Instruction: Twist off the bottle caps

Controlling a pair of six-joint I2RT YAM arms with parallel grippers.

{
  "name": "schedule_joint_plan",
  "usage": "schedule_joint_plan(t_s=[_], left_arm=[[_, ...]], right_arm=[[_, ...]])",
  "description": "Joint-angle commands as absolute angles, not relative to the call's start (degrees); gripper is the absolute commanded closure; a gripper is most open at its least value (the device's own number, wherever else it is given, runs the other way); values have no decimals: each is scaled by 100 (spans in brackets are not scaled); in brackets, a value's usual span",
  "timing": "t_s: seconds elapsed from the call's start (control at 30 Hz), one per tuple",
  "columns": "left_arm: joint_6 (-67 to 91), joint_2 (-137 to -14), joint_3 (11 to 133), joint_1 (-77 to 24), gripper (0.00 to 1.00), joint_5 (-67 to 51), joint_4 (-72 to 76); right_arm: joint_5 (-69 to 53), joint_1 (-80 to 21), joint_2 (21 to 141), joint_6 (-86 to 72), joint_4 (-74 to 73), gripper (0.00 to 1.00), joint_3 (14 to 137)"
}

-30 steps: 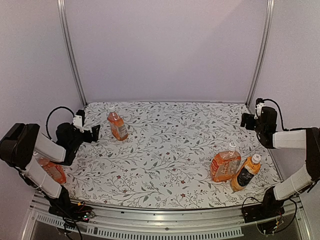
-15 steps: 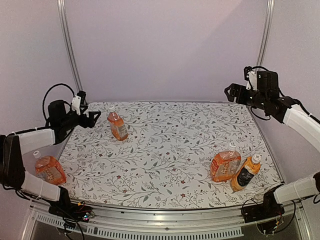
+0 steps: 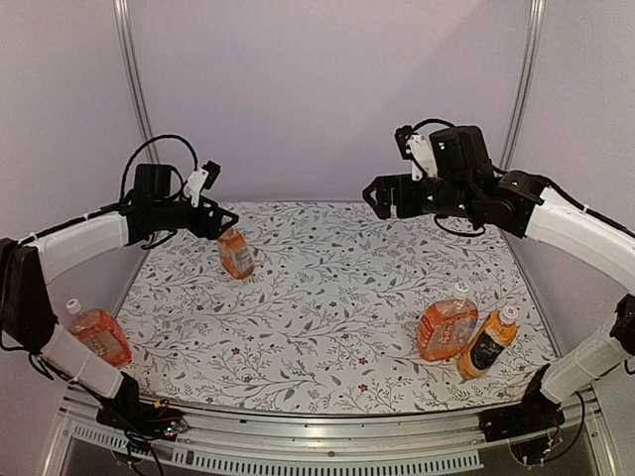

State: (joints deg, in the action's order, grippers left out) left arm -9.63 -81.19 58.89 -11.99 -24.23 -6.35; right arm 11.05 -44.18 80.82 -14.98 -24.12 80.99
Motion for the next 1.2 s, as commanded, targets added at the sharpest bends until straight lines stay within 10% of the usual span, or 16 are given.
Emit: schedule_joint_plan(t_s=[0.0, 0.37, 0.67, 1.17], left_arm=[[-741, -8637, 6317, -1300, 18, -1457, -880], [-774, -9238, 6651, -1323, 35, -1787, -966], [-869, -9371, 6994, -1311, 100, -1713, -1481], [535, -7757, 8669, -1725, 100, -2252, -4956]], right_arm=[[1197, -4686, 8424, -1478, -2589, 1, 8292], [1230, -5002, 8918, -1512, -2734, 1, 8622], [1266, -5085, 8892, -1575, -2800, 1, 8631], [2010, -6775, 11208, 616, -2218, 1, 11230]])
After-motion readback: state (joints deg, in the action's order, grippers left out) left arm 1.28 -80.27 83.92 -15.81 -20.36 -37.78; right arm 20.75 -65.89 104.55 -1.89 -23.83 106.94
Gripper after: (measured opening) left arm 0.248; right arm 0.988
